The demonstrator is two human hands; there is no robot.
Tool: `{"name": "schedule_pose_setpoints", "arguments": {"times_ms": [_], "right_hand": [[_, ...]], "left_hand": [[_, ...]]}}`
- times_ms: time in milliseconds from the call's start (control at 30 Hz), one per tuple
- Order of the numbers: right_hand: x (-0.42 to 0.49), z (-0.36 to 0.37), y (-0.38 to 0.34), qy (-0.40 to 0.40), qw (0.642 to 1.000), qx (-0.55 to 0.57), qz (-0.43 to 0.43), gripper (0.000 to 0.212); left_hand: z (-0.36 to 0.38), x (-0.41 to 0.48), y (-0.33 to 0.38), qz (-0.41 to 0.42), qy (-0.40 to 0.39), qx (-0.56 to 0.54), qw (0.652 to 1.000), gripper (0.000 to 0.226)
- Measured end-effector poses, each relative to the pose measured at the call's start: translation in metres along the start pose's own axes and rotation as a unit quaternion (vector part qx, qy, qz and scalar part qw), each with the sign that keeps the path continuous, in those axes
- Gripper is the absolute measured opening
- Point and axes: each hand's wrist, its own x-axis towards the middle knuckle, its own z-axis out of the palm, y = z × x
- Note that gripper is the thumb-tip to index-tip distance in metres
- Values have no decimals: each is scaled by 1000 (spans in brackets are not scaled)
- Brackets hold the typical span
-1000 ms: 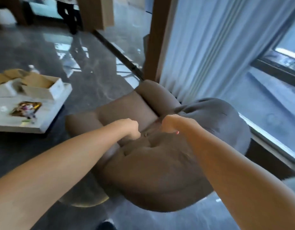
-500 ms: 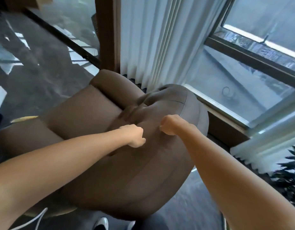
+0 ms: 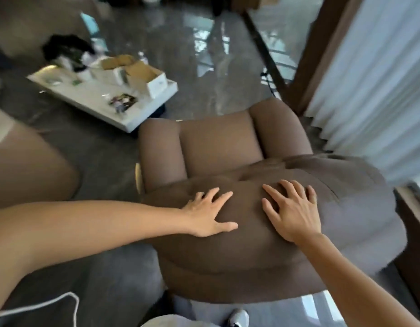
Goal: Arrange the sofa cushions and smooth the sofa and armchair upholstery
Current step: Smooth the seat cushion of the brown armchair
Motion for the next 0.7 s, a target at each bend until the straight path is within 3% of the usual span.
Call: {"name": "schedule_pose_setpoints", "arguments": {"times_ms": [300, 467, 700], "right_hand": [[-1, 6, 26, 26, 999, 20, -28, 56], [5, 8, 57, 21, 998, 28, -59, 56], [30, 11, 117, 31, 992, 49, -115, 56]], "left_hand": [[39, -10, 27, -51, 60, -30, 996, 100], [56, -10, 60, -82, 91, -46, 991, 90], [71, 22, 127, -146, 139, -89, 975, 94]]}}
